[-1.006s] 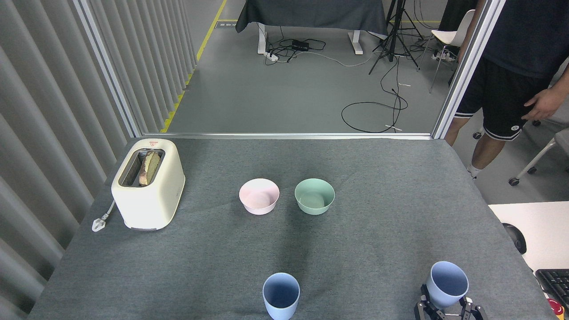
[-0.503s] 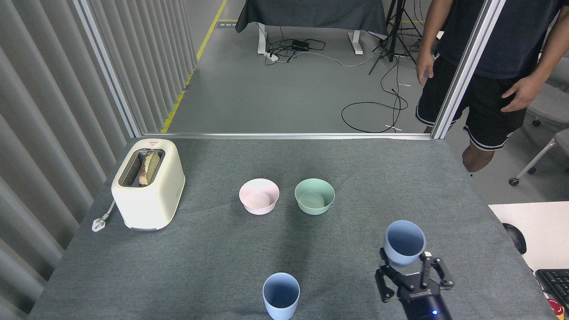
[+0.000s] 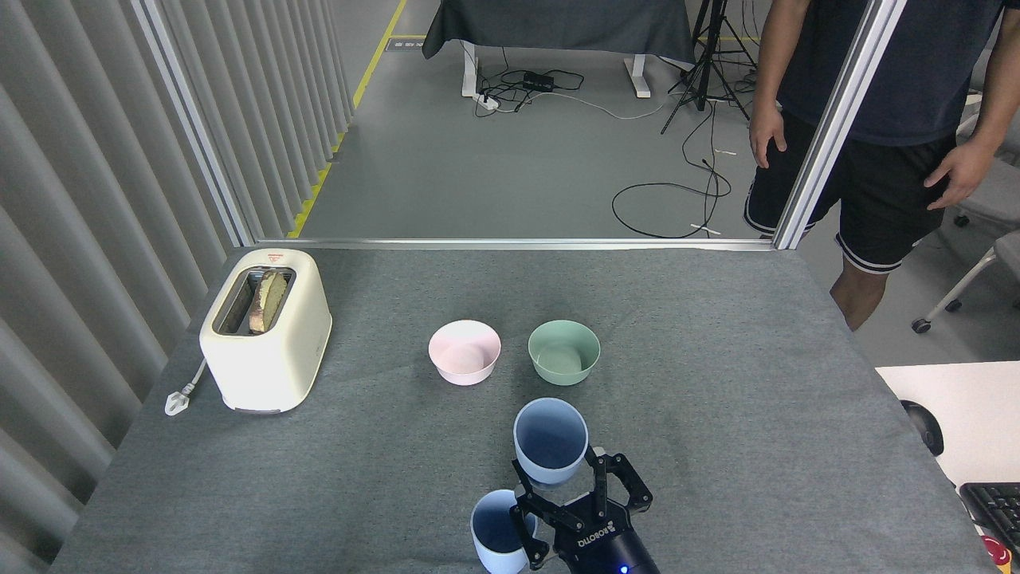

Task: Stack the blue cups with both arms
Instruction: 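Lift the cup with the right gripper and carry it over the centered cup, then lower the cup into the centered cup and open the right gripper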

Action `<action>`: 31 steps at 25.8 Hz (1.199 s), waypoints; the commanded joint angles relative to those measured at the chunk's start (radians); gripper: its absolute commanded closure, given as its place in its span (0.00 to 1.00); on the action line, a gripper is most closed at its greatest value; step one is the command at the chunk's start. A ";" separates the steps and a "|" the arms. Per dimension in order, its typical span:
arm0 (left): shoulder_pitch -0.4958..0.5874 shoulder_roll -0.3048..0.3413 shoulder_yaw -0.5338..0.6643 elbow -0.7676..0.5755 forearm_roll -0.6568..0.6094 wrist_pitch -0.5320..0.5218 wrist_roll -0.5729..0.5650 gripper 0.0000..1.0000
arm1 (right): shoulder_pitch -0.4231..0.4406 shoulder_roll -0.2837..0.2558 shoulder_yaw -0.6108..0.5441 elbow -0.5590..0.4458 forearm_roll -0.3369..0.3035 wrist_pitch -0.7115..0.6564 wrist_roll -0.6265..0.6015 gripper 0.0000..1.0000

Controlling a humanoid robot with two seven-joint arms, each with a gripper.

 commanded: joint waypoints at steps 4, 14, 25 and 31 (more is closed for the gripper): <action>-0.007 0.000 0.005 0.008 0.001 -0.001 0.000 0.00 | 0.028 0.003 0.046 -0.018 0.000 -0.006 0.000 0.39; -0.006 0.002 0.007 0.010 0.001 -0.002 0.000 0.00 | 0.042 0.018 0.083 0.011 -0.002 -0.003 -0.004 0.39; -0.006 0.002 0.010 0.010 0.001 -0.002 0.001 0.00 | 0.054 0.032 0.084 0.066 -0.005 0.003 -0.010 0.39; -0.007 0.002 0.011 0.010 0.002 -0.002 0.001 0.00 | 0.065 0.046 0.077 0.086 -0.005 0.003 -0.032 0.39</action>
